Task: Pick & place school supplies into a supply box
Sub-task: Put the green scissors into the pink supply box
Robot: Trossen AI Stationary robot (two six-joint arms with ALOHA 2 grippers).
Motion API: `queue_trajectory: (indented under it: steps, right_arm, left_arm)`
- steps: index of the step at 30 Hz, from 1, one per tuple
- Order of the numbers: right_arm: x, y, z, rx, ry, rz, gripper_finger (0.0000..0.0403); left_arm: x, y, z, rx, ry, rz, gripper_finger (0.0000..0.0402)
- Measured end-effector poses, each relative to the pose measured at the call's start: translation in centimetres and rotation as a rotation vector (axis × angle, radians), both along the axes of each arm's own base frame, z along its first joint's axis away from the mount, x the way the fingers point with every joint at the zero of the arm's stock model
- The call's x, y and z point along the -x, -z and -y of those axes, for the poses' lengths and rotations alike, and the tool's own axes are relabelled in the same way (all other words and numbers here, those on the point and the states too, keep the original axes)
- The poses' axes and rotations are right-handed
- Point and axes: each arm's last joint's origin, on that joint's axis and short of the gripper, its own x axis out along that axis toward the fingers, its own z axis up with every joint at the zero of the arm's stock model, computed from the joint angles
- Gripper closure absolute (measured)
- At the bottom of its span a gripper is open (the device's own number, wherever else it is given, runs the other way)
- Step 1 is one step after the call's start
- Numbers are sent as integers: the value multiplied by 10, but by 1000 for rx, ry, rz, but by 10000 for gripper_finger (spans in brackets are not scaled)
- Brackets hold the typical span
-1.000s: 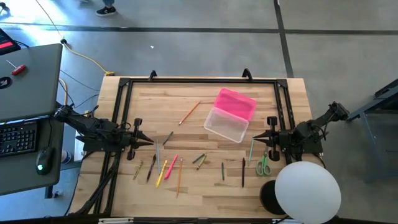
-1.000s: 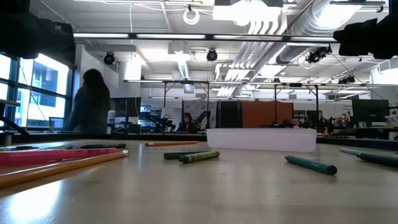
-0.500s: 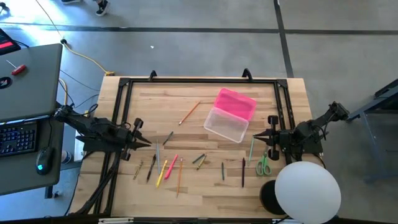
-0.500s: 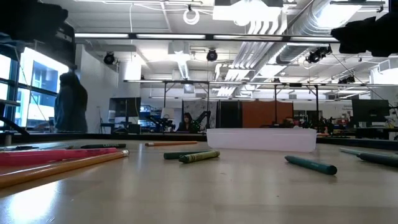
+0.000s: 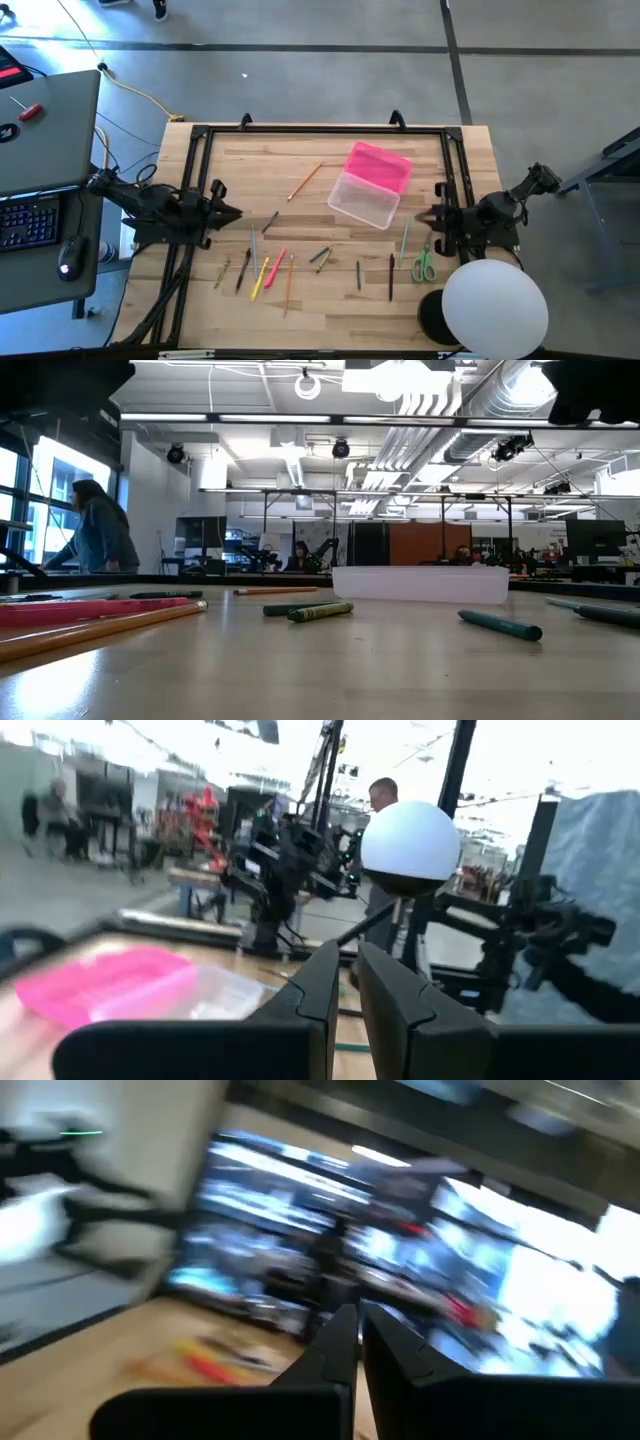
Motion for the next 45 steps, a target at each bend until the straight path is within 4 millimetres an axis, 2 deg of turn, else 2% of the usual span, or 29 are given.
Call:
queue_trajectory:
  steps: [2, 4, 9, 14, 17, 20, 24, 26, 29, 32, 40, 45]
  right_arm:
    - [0, 1, 6, -98, 178, -25, 402]
    - [1, 2, 8, -145, 257, -28, 402]
    - [3, -9, 7, -138, 176, 11, 402]
    - [5, -23, 15, -154, 525, -111, 402]
    - [2, -36, 13, -98, 507, -179, 402]
    - [-5, -47, 8, -123, 451, -240, 402]
    - [-16, -40, 5, -156, 610, -357, 403]
    - [-21, -38, 3, -238, 592, -411, 403]
    - [-32, -35, -2, -436, 411, -569, 403]
    - [-39, -24, -8, -548, 307, -793, 403]
    - [-43, -7, -21, -928, 365, -1379, 403]
    - [-47, 0, -30, -1134, 413, -1602, 402]
  left_arm:
    - [-2, 2, 1, 45, 1, -24, 328]
    - [-5, 3, 1, 75, -29, -49, 328]
    - [-12, 4, 0, 100, -145, -68, 328]
    - [-17, -5, 0, 109, -235, 12, 328]
    - [-17, -12, -2, 108, -323, 68, 328]
    - [-15, -17, -4, 135, -378, 110, 328]
    - [-13, -21, -5, 165, -385, 152, 328]
    - [-12, -22, -5, 171, -385, 161, 328]
    - [-12, -23, -5, 174, -387, 165, 328]
    - [-12, -22, -5, 172, -387, 162, 328]
    - [-12, -23, -5, 177, -386, 166, 328]
    - [-12, -23, -5, 174, -387, 165, 328]
